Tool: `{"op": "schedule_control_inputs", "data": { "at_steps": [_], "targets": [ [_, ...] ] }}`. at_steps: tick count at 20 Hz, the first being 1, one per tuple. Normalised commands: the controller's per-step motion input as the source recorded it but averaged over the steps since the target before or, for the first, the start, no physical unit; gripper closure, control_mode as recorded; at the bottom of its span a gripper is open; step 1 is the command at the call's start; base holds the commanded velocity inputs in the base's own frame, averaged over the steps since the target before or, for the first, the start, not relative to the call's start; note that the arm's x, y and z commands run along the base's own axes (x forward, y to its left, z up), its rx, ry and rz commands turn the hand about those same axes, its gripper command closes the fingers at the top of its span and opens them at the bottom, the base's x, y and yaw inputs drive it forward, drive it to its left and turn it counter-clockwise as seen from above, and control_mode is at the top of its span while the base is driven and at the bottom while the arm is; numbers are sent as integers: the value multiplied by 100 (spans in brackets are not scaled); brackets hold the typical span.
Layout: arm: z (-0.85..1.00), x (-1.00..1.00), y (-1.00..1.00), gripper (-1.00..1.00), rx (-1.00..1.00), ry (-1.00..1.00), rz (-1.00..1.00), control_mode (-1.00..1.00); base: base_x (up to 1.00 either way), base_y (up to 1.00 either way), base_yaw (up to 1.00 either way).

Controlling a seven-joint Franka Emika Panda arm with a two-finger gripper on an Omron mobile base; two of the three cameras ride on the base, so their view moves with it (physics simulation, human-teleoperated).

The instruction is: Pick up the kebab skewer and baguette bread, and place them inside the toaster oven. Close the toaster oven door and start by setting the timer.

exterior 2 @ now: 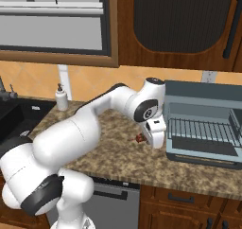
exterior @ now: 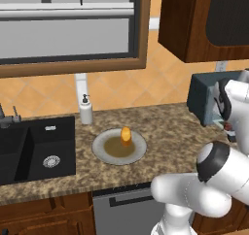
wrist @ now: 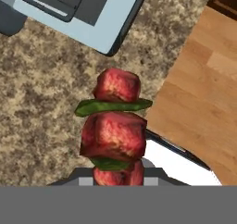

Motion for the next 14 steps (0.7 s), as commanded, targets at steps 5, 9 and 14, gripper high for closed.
{"op": "schedule_control_inputs", "data": {
  "at_steps": [5,9,14],
  "targets": [
    [0,0,-52,100,0,0,-12,-100,0,0,0],
    [0,0,-39,100,0,0,-9,-100,0,0,0],
    [2,1,-36,100,0,0,-7,-100,0,0,0]
  ]
}}
